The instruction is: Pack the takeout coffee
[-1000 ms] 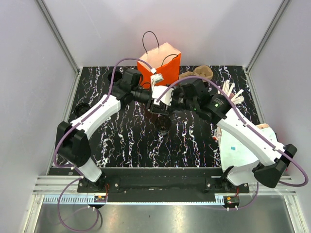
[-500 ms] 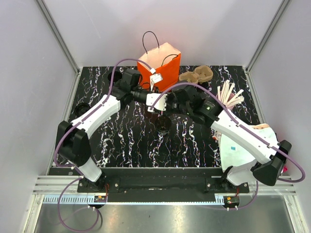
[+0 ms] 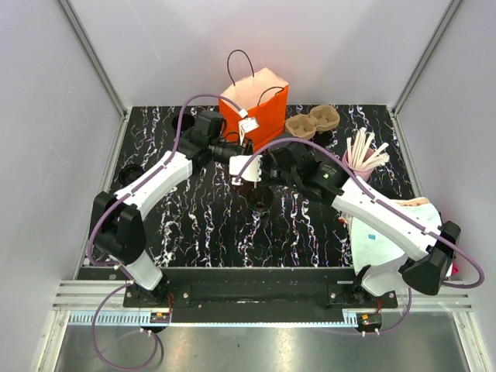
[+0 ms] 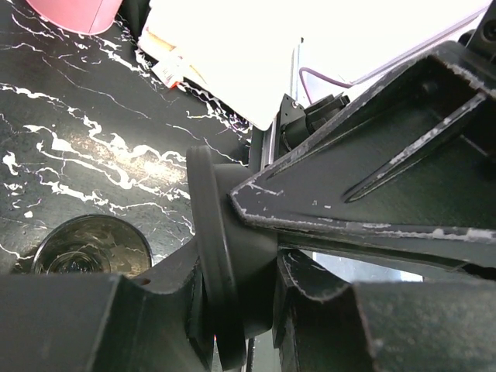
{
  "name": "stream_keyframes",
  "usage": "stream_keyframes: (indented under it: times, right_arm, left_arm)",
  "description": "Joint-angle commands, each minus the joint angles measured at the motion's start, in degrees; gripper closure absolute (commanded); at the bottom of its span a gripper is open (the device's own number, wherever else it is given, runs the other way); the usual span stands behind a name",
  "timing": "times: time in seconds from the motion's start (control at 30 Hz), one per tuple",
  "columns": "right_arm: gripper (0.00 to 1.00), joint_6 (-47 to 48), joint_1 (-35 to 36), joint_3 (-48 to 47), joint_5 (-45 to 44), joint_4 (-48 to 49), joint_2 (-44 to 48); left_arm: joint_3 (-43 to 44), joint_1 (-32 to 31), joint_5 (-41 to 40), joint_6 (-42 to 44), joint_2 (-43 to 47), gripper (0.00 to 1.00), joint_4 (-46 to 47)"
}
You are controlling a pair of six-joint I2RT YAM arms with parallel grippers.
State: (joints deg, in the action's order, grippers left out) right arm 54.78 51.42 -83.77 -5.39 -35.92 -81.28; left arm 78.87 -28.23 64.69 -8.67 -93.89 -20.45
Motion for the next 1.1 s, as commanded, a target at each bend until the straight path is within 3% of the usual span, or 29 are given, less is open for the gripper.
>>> stream_keyframes:
  times: [0.0, 0.1, 0.13, 0.23, 0.33, 0.37, 0.4, 0.53, 0.63, 0.8, 1.03, 1.07]
  right_arm:
    - [0.96, 0.9, 0.5, 1.8, -1.6, 3.0, 0.5]
    - [1.0, 0.3, 0.4, 2.4, -1.8, 3.0, 1.5]
    - [1.0, -0.4, 0.4, 2.5, -1.8, 2.9, 1.7]
    - [1.0, -2.0, 0.4, 1.9, -1.6, 1.7, 2.7]
    - [1.0, -4.4, 0.4, 1.2, -0.2, -0.3, 3.9]
    - [1.0, -5.1, 0.4, 1.1, 0.6, -0.6, 4.7]
    - [1.0, -6.1, 0.4, 1.1, 1.0, -1.2, 5.2]
    - [1.0, -7.9, 0.1, 1.7, 2.8, -3.2, 6.3]
    - [1.0, -9.7, -0.8, 1.8, 4.7, -4.3, 5.7]
    - [1.0, -15.0, -4.9, -3.6, 11.5, -8.2, 0.3]
    - [1.0, -20.9, -9.8, -10.6, 15.8, -13.1, -10.1]
    - [1.0, -21.6, -9.8, -11.1, 16.4, -13.7, -12.0]
  left_arm:
    - [-0.6, -0.4, 3.4, 0.5, 2.1, 0.76, 3.0]
    - [-0.7, 0.2, 3.6, 0.7, 3.4, 0.58, 3.2]
    - [-0.8, 0.7, 3.6, 0.9, 3.9, 0.45, 3.3]
    - [-1.0, 2.4, 3.4, 1.7, 5.3, 0.34, 3.3]
    - [-0.5, 4.9, 3.2, 2.9, 6.6, 0.16, 3.0]
    - [0.6, 5.8, 2.9, 4.5, 7.0, 0.04, 1.3]
    - [1.5, 6.5, 1.5, 5.9, 7.1, 0.01, -0.3]
    - [8.4, 11.3, -6.4, 16.1, 7.3, 0.01, -10.6]
    - [6.8, 12.8, -19.1, 24.0, 10.5, 0.01, -12.4]
    - [-7.5, 15.2, -31.7, 19.8, 19.3, 0.01, 7.7]
    - [-17.9, 18.9, -30.0, 10.2, 21.3, 0.01, 20.3]
    - [-19.4, 18.8, -29.7, 9.2, 21.3, 0.01, 25.4]
